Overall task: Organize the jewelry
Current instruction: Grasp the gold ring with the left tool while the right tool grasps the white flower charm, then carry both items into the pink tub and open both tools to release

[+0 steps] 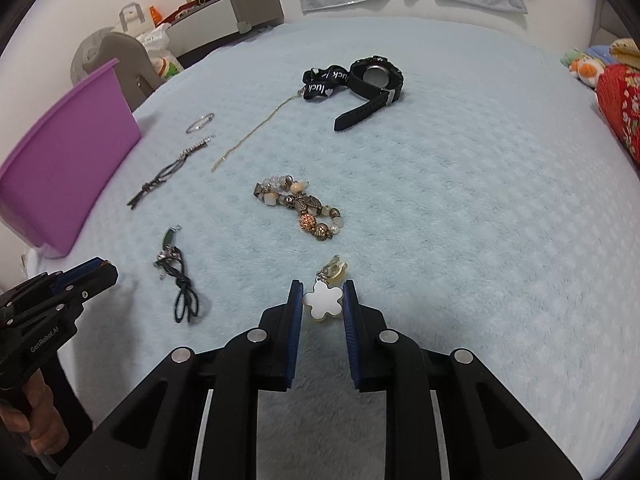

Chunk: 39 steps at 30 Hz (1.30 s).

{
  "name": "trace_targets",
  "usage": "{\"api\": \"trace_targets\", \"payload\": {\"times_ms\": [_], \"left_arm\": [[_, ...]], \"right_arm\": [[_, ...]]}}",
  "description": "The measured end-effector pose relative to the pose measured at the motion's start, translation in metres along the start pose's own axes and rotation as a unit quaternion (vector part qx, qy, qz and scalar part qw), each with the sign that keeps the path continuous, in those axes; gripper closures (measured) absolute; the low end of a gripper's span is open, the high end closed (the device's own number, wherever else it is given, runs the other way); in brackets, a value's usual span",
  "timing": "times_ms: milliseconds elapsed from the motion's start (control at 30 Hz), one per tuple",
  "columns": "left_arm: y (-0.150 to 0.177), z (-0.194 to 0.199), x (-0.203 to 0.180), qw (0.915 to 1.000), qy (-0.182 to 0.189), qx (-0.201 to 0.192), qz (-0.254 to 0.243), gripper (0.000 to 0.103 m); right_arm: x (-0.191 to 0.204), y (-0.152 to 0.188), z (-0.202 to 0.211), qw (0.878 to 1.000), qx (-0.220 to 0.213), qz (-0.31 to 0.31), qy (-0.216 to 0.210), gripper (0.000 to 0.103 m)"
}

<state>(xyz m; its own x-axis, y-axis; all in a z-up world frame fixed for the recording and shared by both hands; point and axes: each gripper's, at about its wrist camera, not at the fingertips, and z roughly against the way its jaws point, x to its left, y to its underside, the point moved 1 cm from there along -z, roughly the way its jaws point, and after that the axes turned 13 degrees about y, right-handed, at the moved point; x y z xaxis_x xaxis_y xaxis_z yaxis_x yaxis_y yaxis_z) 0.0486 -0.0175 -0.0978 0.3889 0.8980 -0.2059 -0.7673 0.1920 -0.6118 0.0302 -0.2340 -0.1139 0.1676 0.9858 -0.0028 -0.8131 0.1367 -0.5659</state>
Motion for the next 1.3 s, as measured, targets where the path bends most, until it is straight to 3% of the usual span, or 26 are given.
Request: {"api": "trace_targets", "payload": {"times_ms": [300, 633, 1000, 1300], "left_arm": [[-0.015, 0.037, -0.003, 0.9995, 0.015, -0.025, 0.007, 0.082], [-0.044, 0.095, 0.024, 0.9966, 0.022, -0.068, 0.042, 0.082], [-0.095, 0.163, 0.092, 0.9885, -0.021, -0.126, 0.081, 0.082], [-0.116, 0.204, 0.187, 0.972, -0.103, -0.155, 0.143, 0.082]], "right_arm": [[0.011, -0.006, 0.035, 1.0, -0.007, -0.014, -0.02, 0.083], [0.058, -0.052, 0.086, 0.997, -0.049, 0.013, -0.062, 0.083], [0.177, -0.132, 0.124, 0.979, -0.097, 0.082, -0.161, 0.083], [0.294, -0.186, 0.138, 0.959, -0.11, 0.149, -0.216, 0.083]]}}
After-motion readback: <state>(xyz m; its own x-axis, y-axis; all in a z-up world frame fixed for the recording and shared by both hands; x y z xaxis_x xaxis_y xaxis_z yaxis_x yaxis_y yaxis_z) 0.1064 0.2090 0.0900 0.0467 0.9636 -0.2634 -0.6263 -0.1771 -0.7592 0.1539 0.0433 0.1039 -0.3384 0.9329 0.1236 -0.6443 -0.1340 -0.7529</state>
